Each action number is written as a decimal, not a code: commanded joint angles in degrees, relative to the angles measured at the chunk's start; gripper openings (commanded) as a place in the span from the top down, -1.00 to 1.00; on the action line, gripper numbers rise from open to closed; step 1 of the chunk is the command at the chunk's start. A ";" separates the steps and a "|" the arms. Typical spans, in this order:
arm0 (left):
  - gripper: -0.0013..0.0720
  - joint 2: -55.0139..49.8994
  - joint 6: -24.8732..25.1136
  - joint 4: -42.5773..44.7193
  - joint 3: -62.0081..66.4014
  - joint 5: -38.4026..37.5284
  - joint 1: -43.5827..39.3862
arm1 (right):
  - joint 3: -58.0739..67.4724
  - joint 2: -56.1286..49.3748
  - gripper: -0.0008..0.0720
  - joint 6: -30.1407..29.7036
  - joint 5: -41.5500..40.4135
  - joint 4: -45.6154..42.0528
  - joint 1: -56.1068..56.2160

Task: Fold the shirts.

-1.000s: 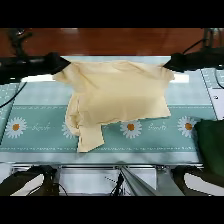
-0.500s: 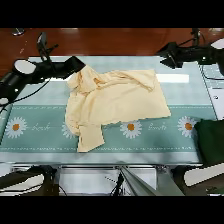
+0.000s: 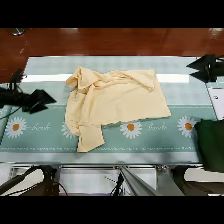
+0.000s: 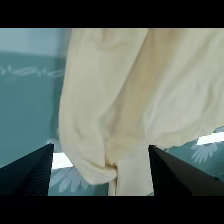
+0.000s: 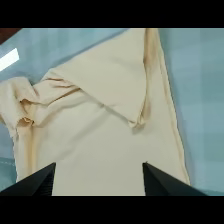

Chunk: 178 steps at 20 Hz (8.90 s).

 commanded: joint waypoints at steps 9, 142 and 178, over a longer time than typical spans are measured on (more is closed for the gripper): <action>-0.96 7.10 19.17 -24.72 -32.15 7.76 14.27 | -34.18 14.86 -0.72 -11.87 -5.88 7.82 0.28; -0.96 -0.96 -4.26 19.10 -4.96 -6.08 0.83 | -6.43 3.43 -0.72 0.92 -0.37 -18.71 1.81; 0.89 7.23 6.43 -8.17 -29.59 4.90 -5.84 | -42.42 21.97 -0.72 9.18 -6.45 -24.28 -7.37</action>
